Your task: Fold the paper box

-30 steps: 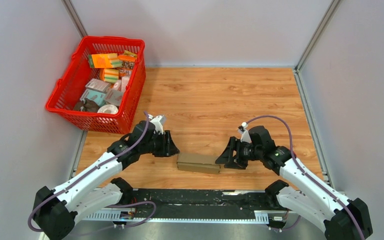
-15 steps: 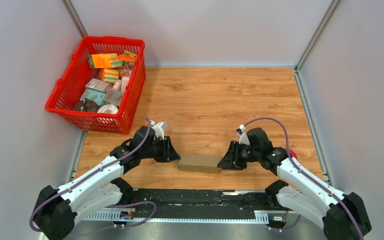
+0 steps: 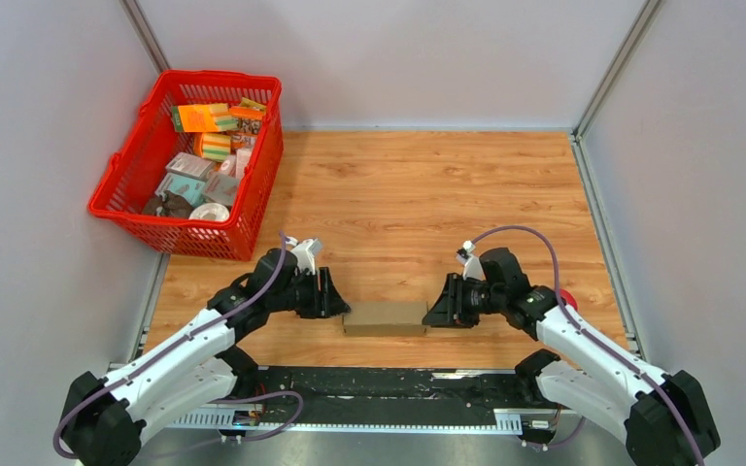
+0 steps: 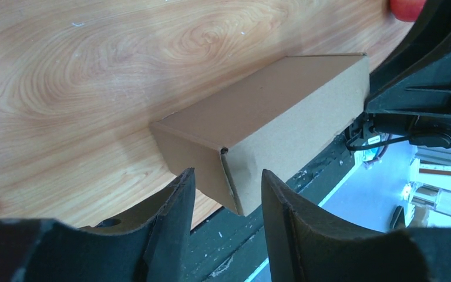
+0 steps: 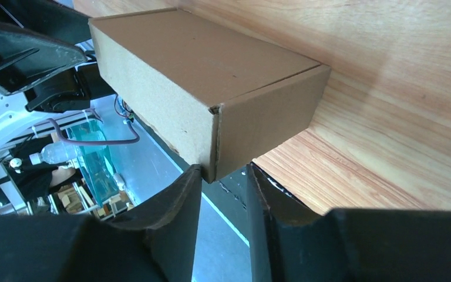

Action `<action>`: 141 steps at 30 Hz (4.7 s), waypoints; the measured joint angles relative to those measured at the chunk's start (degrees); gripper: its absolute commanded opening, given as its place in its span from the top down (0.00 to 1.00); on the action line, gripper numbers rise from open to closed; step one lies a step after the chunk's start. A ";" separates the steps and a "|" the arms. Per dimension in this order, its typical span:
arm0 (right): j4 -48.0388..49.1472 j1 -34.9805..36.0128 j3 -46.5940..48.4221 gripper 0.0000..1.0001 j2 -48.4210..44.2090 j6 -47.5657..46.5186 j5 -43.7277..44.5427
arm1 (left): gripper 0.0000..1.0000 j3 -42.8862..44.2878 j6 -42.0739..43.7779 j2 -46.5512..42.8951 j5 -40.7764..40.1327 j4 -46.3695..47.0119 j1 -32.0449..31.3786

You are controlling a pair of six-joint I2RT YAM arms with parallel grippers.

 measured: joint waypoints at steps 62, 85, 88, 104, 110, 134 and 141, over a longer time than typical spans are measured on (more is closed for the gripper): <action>3.98 -4.00 14.69 0.17 14.60 -15.98 11.87 | 0.35 15.54 8.39 17.88 -8.90 -0.72 -0.35; -13.81 -3.76 24.96 0.00 -6.93 -15.80 21.77 | 0.33 15.91 6.75 -12.87 -9.70 -8.26 -0.63; -15.32 -3.76 25.40 0.00 -12.13 -15.93 25.38 | 0.29 18.84 7.26 -16.15 -10.88 -8.74 -0.63; -6.34 -3.76 11.85 0.11 12.15 -13.44 16.92 | 0.42 10.95 2.62 20.39 -5.66 1.73 -1.46; 5.53 -3.76 6.38 0.40 19.19 -11.91 11.13 | 0.47 10.14 0.02 29.33 -4.76 11.21 -4.79; 9.38 -11.87 43.82 0.50 50.58 -14.12 22.08 | 0.52 54.84 8.55 60.13 -14.05 5.57 7.67; 8.98 -14.62 65.18 0.47 69.37 -15.87 21.73 | 0.53 76.35 11.67 73.61 -13.88 6.47 10.91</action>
